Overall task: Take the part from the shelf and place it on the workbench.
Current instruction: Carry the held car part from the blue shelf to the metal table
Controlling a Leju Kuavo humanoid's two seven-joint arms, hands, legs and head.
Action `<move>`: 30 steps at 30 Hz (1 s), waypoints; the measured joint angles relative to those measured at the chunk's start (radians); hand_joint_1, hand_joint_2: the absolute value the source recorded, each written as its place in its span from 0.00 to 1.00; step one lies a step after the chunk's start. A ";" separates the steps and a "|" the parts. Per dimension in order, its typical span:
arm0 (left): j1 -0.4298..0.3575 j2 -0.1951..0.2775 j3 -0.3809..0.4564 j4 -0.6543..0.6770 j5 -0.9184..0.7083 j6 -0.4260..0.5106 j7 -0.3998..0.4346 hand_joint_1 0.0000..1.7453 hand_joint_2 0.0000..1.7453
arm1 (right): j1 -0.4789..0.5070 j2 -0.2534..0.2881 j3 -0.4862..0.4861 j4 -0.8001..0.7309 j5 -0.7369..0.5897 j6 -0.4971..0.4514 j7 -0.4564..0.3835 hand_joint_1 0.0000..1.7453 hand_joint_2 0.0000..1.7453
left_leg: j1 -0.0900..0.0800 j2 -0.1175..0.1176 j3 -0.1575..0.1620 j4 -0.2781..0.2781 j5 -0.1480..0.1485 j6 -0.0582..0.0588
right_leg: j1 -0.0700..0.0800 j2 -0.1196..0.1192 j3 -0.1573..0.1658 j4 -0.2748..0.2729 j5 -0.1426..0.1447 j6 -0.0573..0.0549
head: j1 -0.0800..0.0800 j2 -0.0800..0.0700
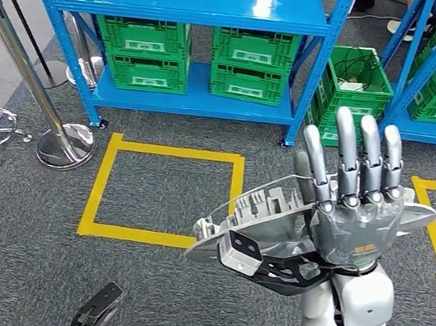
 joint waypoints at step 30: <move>0.006 -0.007 -0.015 0.000 -0.026 0.010 -0.004 0.00 0.00 | -0.001 0.002 -0.021 -0.002 0.000 0.000 -0.057 0.00 1.00 | 0.007 -0.001 -0.028 0.015 0.019 -0.019 | -0.007 -0.002 0.034 -0.005 -0.033 0.006 | 0.000 0.000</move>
